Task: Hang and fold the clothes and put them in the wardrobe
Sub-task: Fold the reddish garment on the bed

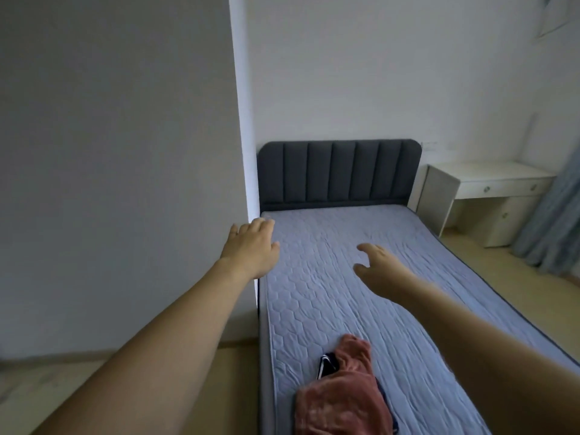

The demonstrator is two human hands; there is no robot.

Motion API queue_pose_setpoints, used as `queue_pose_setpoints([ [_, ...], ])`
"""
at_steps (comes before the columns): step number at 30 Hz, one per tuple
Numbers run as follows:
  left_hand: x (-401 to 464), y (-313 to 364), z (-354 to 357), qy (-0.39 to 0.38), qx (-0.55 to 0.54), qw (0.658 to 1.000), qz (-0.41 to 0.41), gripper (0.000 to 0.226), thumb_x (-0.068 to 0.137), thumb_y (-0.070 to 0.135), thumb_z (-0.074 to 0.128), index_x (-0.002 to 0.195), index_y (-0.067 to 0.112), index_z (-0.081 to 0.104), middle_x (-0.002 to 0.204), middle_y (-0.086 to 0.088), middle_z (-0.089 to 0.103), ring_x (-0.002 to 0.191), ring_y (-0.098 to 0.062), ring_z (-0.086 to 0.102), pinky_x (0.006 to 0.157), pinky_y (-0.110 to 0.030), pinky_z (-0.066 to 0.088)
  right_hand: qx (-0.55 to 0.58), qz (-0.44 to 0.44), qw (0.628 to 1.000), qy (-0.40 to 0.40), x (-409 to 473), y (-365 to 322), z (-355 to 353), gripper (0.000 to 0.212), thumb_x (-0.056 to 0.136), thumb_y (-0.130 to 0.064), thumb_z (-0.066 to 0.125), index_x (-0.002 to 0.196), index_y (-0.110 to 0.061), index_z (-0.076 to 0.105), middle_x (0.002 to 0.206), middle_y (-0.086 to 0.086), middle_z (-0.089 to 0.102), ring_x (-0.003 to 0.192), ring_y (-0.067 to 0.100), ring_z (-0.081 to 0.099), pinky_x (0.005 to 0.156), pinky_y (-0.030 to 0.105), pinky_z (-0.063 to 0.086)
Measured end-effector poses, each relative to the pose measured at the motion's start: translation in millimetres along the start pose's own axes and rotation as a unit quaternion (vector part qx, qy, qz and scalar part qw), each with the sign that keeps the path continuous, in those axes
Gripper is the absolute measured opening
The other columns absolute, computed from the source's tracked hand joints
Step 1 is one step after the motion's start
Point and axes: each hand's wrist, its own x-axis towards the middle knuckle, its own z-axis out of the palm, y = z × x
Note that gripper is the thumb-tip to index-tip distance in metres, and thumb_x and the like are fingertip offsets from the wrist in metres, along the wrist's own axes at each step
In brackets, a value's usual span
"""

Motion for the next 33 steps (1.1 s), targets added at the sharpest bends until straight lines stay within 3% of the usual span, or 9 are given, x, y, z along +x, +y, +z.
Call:
queue_pose_setpoints([
  [6,21,72,72,-0.061,-0.055,0.997,-0.011,0.056,0.100,0.034,0.033,0.152,0.018,0.022,0.159,-0.006,0.024,0.141,-0.030,0.031,0.118,-0.048,0.020,0.005,-0.015,0.998,-0.053,19,85,6,0.056,0.096,-0.030,0.050,0.147,-0.017,0.032,0.153,0.004,0.034,0.136,0.022,0.039,0.108,0.034,0.032],
  [12,36,113,166,-0.127,-0.107,0.978,-0.127,0.048,0.097,0.033,0.038,0.141,0.015,0.036,0.146,-0.012,0.041,0.129,-0.034,0.043,0.107,-0.042,0.035,-0.049,-0.019,0.990,-0.130,63,187,34,0.055,0.097,-0.028,0.050,0.148,-0.015,0.032,0.153,0.006,0.033,0.135,0.023,0.039,0.108,0.034,0.033],
  [18,2,129,268,-0.164,-0.171,0.938,-0.252,0.060,0.097,0.034,0.046,0.151,0.014,0.029,0.154,-0.013,0.034,0.139,-0.030,0.037,0.113,-0.037,0.033,-0.056,-0.038,0.963,-0.261,107,241,124,0.054,0.095,-0.029,0.049,0.146,-0.016,0.036,0.150,0.006,0.037,0.132,0.025,0.042,0.104,0.034,0.036],
  [21,-48,124,330,-0.211,-0.207,0.901,-0.319,0.061,0.098,0.034,0.046,0.152,0.014,0.027,0.155,-0.012,0.032,0.139,-0.030,0.036,0.112,-0.035,0.032,-0.064,-0.071,0.948,-0.304,113,241,194,0.032,0.093,-0.027,0.047,0.121,-0.015,0.055,0.129,0.007,0.054,0.119,0.025,0.051,0.098,0.034,0.043],
  [23,-80,111,381,-0.236,-0.222,0.866,-0.381,0.062,0.098,0.034,0.046,0.153,0.014,0.025,0.157,-0.011,0.030,0.141,-0.027,0.035,0.113,-0.032,0.032,-0.081,-0.108,0.933,-0.333,118,238,247,0.021,0.090,-0.025,0.048,0.107,-0.016,0.056,0.119,0.006,0.057,0.112,0.025,0.054,0.089,0.032,0.043],
  [26,-124,95,469,-0.258,-0.248,0.800,-0.482,0.057,0.098,0.031,0.049,0.149,0.011,0.035,0.151,-0.013,0.040,0.134,-0.027,0.044,0.107,-0.030,0.038,-0.090,-0.154,0.906,-0.384,123,241,345,0.047,0.091,-0.025,0.049,0.136,-0.014,0.046,0.138,0.009,0.047,0.125,0.027,0.048,0.099,0.033,0.040],
  [28,-144,90,534,-0.196,-0.241,0.782,-0.540,0.034,0.095,0.017,0.050,0.126,0.004,0.056,0.124,-0.022,0.060,0.111,-0.033,0.061,0.094,-0.033,0.049,-0.098,-0.173,0.895,-0.400,122,250,414,0.053,0.093,-0.026,0.049,0.144,-0.013,0.038,0.146,0.011,0.041,0.132,0.030,0.041,0.106,0.036,0.036],
  [30,-158,84,602,-0.153,-0.267,0.759,-0.573,0.020,0.091,0.001,0.049,0.100,-0.001,0.066,0.097,-0.025,0.067,0.088,-0.035,0.068,0.076,-0.035,0.057,-0.113,-0.183,0.895,-0.390,117,267,480,0.054,0.093,-0.030,0.047,0.143,-0.015,0.037,0.146,0.011,0.041,0.135,0.030,0.038,0.110,0.039,0.032],
  [33,-173,83,703,-0.170,-0.310,0.683,-0.639,0.042,0.100,0.033,0.041,0.125,0.003,0.054,0.128,-0.020,0.056,0.119,-0.037,0.054,0.098,-0.041,0.046,-0.146,-0.211,0.910,-0.325,115,294,567,0.072,0.089,-0.050,0.050,0.148,-0.017,0.026,0.152,0.005,0.033,0.143,0.024,0.024,0.118,0.044,0.014],
])
